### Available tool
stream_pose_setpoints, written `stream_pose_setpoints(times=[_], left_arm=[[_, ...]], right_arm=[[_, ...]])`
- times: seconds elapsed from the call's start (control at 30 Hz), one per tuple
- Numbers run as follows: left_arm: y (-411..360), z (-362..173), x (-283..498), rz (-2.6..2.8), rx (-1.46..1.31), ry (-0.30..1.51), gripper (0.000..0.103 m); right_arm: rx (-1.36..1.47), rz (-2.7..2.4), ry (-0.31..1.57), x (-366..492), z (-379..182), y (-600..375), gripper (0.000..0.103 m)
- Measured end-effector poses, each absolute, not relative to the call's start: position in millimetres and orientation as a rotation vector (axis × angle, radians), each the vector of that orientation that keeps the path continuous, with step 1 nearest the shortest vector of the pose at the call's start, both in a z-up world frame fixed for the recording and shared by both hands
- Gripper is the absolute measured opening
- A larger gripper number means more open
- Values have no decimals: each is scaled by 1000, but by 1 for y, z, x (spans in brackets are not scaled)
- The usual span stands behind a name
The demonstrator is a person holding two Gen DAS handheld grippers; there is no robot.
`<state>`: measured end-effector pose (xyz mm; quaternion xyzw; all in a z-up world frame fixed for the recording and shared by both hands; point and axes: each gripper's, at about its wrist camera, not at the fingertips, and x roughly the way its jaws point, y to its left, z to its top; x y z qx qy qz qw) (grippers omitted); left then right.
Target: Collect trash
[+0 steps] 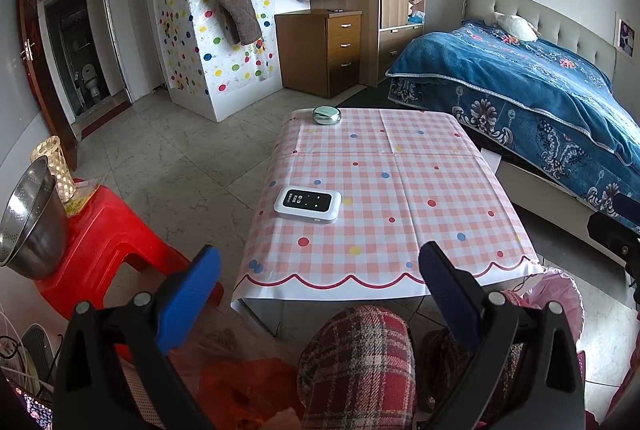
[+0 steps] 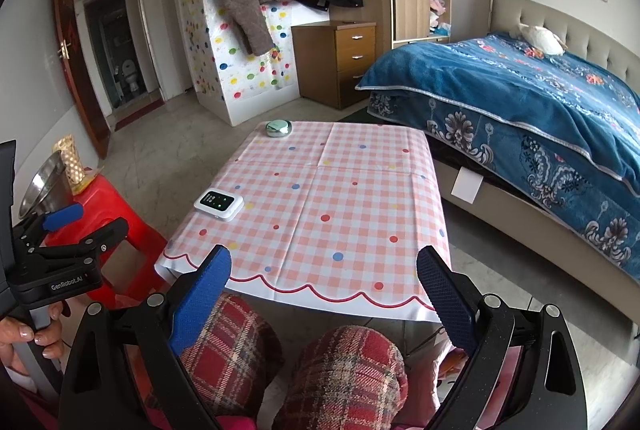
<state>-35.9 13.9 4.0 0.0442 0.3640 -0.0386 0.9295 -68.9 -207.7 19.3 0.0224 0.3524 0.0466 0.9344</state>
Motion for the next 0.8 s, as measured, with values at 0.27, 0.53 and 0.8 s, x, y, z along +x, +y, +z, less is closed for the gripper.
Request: stream_pose_setpoints(times=[0.27, 0.53, 0.8], left_arm=[[13, 4, -36, -82, 92, 745, 96], [11, 4, -37, -84, 97, 746, 96], [9, 5, -38, -93, 106, 744, 96]], right_arm=[[54, 87, 722, -70, 19, -208, 93], [57, 86, 722, -70, 19, -210, 93], [62, 82, 723, -72, 18, -209, 93]])
